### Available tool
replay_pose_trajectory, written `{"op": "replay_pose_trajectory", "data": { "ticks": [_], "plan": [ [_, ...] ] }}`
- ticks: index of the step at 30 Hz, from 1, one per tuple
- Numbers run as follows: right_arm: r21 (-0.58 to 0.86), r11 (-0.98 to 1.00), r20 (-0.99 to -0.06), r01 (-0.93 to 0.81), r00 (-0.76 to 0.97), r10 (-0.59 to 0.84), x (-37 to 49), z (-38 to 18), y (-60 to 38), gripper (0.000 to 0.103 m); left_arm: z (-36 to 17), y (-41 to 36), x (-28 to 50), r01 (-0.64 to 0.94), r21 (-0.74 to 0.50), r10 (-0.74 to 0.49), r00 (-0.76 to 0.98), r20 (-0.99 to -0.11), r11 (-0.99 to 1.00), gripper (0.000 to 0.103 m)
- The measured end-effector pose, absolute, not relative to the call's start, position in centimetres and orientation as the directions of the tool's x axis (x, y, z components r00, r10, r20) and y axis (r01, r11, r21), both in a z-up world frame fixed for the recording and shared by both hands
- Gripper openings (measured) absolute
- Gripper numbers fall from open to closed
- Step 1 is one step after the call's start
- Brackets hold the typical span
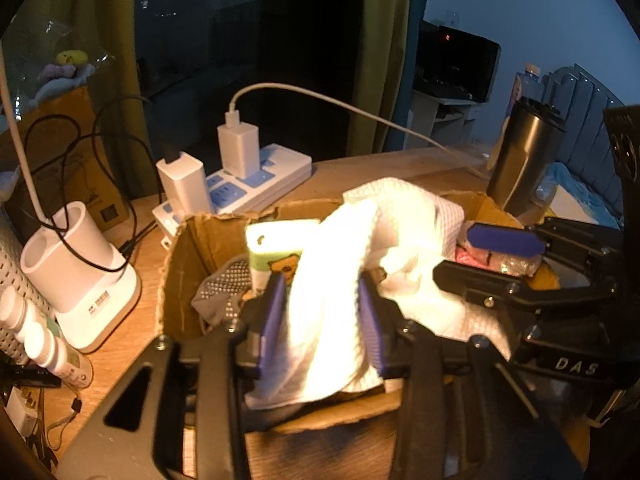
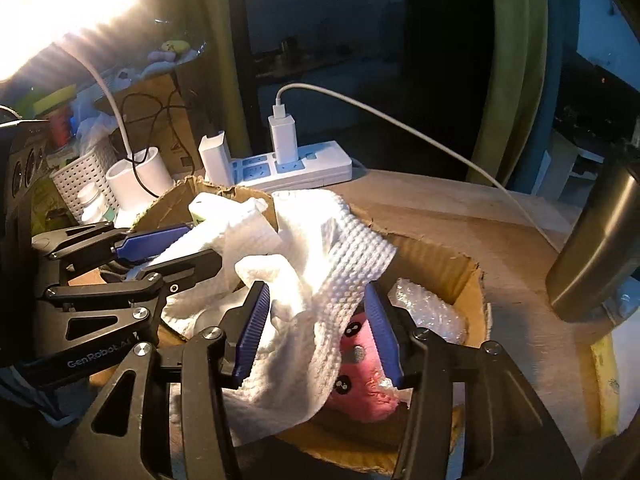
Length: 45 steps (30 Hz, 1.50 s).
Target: Organize soft objects
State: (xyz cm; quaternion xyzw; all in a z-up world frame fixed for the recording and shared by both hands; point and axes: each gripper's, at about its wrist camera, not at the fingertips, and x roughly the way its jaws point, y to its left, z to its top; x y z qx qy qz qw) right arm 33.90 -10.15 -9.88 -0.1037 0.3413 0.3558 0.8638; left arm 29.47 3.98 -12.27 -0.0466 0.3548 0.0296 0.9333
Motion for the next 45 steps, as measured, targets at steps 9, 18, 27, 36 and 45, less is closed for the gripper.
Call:
{"op": "replay_pose_trajectory", "data": {
  "ticks": [9, 18, 27, 36, 45],
  "plan": [
    [0.034, 0.756, -0.627, -0.654, 0.575, 0.526, 33.2, -7.9, -11.6, 0.053, -10.6, 4.0, 28.3, -0.089, -0.073, 0.024, 0.776, -0.63, 0.993, 0.053],
    [0.027, 0.768, -0.596, -0.64, 0.606, 0.526, 31.4, -6.0, -12.5, 0.053, -8.5, 3.5, 26.2, -0.084, -0.068, 0.029, 0.81, -0.585, 0.994, 0.053],
    [0.008, 0.781, -0.566, -0.625, 0.641, 0.519, 28.5, -4.1, -13.6, 0.054, -6.3, 2.9, 23.5, -0.082, -0.067, 0.033, 0.842, -0.539, 0.994, 0.082],
    [-0.015, 0.791, -0.525, -0.611, 0.678, 0.514, 25.3, -2.2, -14.8, 0.061, -4.0, 2.4, 20.0, -0.085, -0.076, 0.039, 0.88, -0.473, 0.993, 0.083],
    [-0.031, 0.806, -0.48, -0.591, 0.716, 0.507, 21.6, -0.4, -16.0, 0.062, -1.8, 1.5, 16.1, -0.068, -0.071, 0.033, 0.911, -0.412, 0.995, 0.084]
  ]
}}
